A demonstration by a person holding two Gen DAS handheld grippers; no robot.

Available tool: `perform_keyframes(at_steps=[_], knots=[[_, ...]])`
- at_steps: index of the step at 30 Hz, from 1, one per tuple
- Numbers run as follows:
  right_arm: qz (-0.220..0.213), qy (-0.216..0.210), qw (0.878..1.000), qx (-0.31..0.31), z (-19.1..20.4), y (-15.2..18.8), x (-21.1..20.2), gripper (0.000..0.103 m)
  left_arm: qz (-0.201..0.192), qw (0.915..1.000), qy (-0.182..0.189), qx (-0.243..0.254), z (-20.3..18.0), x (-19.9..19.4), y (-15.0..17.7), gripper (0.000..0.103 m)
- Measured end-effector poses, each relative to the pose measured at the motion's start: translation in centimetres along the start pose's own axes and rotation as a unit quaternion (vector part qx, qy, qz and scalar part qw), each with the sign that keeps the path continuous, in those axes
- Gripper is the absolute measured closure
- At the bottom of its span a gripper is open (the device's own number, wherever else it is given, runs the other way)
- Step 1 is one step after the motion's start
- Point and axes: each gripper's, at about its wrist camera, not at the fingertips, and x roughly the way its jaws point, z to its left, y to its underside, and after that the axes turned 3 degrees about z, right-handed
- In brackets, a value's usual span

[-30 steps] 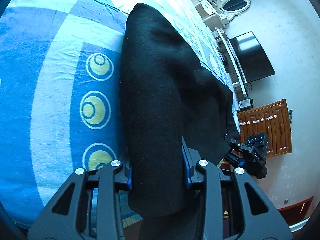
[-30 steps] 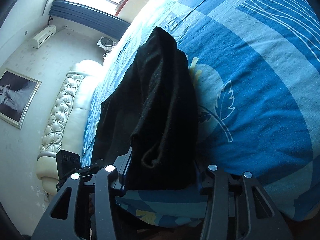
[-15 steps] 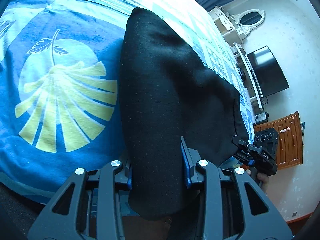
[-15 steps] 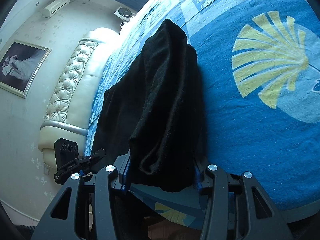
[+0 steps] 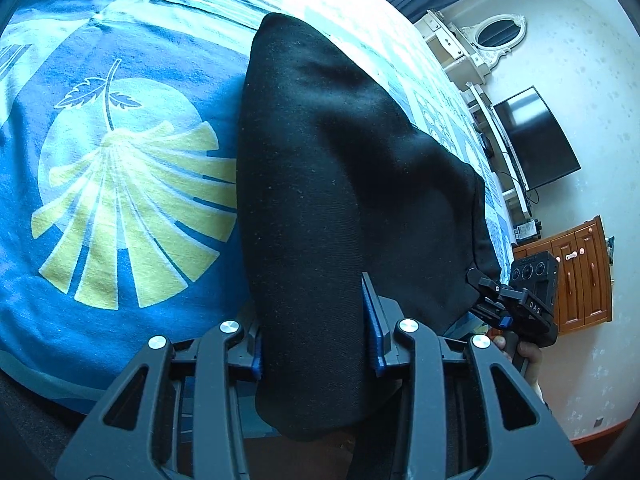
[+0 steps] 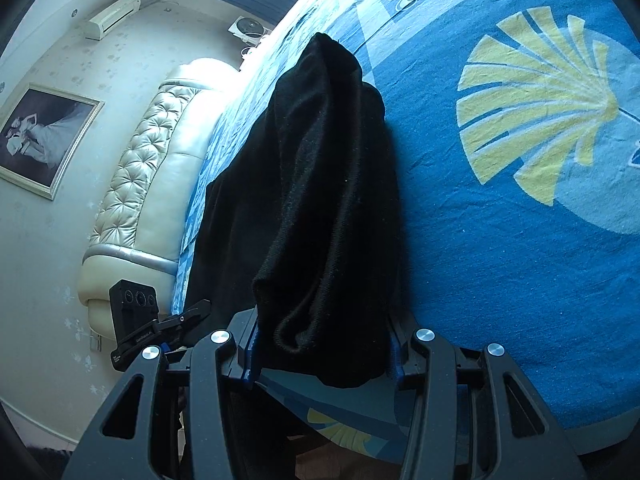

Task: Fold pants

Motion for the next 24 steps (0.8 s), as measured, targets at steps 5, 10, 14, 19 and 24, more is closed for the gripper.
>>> perform_keyframes(at_steps=[5, 10, 14, 19, 24], knots=[[0.000, -0.002, 1.000, 0.000, 0.0, 0.0, 0.0, 0.056, -0.003, 1.0000, 0.006, 0.005, 0.8, -0.2, 0.2, 0.061], [0.002, -0.018, 1.000, 0.006, 0.0, -0.2, -0.3, 0.046, -0.018, 0.9994, 0.029, 0.006, 1.7, -0.9, 0.7, 0.037], [0.002, 0.002, 1.000, -0.010, 0.5, -0.4, -1.2, 0.038, -0.037, 0.9981, 0.044, 0.022, 1.7, -2.5, 0.7, 0.029], [-0.033, -0.005, 0.999, 0.025, -1.1, -1.9, -2.7, 0.033, -0.043, 0.9966, 0.068, -0.020, 3.8, -2.7, -0.8, 0.023], [-0.033, -0.036, 0.998, 0.043, -1.6, -4.0, -0.9, 0.031, -0.029, 0.9920, 0.101, -0.071, 6.1, -0.6, -3.4, 0.023]])
